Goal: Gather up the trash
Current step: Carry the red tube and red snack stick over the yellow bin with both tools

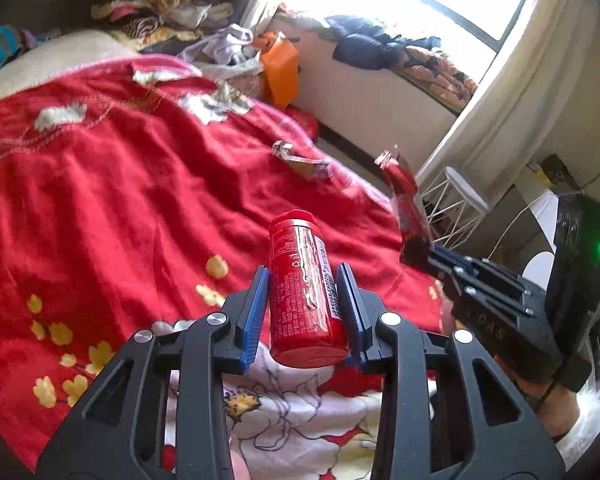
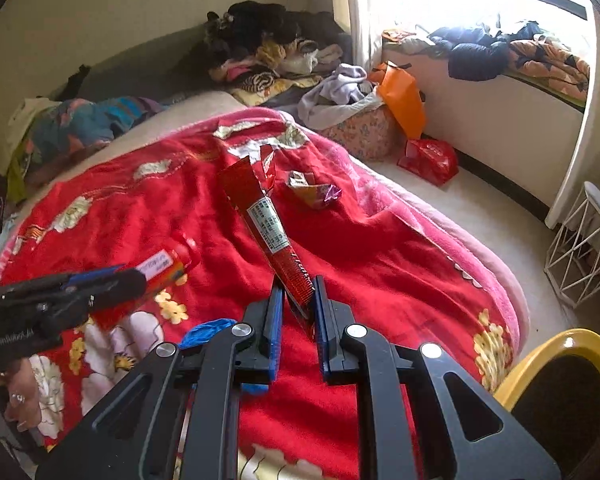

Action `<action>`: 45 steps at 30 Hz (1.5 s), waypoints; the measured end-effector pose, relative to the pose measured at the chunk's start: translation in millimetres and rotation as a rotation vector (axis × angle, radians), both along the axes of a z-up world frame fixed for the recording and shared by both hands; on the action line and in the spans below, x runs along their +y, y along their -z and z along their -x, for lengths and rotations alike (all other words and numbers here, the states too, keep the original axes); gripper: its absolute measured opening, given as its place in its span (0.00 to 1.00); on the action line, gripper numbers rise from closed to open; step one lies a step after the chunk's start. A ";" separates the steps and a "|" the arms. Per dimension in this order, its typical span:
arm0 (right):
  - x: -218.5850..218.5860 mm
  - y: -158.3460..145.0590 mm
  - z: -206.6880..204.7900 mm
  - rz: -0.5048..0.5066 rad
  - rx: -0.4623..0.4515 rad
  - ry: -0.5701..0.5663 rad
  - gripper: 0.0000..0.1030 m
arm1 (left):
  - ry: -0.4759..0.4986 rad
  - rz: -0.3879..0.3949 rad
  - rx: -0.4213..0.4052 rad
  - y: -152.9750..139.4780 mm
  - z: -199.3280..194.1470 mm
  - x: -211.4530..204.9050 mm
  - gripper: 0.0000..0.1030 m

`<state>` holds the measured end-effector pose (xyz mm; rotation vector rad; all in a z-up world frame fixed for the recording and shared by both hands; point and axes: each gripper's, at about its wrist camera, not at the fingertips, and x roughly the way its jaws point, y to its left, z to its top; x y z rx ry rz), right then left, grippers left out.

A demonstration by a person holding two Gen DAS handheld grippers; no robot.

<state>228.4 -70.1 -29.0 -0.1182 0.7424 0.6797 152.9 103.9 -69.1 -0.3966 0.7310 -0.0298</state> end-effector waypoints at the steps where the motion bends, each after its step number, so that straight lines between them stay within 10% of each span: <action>1: -3.8 -3.3 3.5 -0.006 -0.008 0.006 0.13 | 0.006 -0.004 -0.013 -4.8 1.4 -2.5 0.27; 45: -174.8 -31.5 49.3 -0.094 -0.042 0.359 0.13 | 0.230 -0.059 -0.140 -53.4 13.1 -108.4 0.27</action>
